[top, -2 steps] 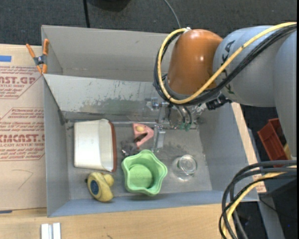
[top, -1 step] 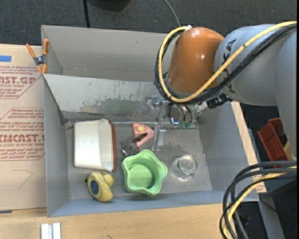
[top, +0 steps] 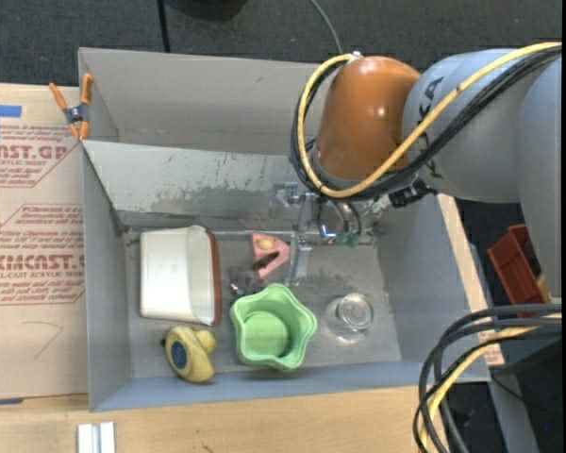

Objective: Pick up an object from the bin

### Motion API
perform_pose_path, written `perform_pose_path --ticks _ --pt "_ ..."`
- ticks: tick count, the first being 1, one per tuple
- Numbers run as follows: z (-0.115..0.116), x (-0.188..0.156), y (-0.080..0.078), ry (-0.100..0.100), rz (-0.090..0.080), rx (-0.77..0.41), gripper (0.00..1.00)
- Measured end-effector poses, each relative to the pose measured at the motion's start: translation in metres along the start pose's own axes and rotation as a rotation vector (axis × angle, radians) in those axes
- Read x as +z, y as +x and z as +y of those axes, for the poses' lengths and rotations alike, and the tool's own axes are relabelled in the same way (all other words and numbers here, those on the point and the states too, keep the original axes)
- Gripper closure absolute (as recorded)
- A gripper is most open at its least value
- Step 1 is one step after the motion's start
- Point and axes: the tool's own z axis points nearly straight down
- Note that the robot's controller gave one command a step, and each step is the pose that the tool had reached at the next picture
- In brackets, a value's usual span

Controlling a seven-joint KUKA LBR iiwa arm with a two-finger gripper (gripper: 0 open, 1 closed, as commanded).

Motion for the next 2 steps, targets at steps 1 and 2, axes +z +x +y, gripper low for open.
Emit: perform_pose_path --ticks 1,2 --pt "0.025 0.02 0.016 0.002 0.023 0.037 0.0" --pt "0.018 0.035 0.021 -0.004 -0.009 0.148 0.0"
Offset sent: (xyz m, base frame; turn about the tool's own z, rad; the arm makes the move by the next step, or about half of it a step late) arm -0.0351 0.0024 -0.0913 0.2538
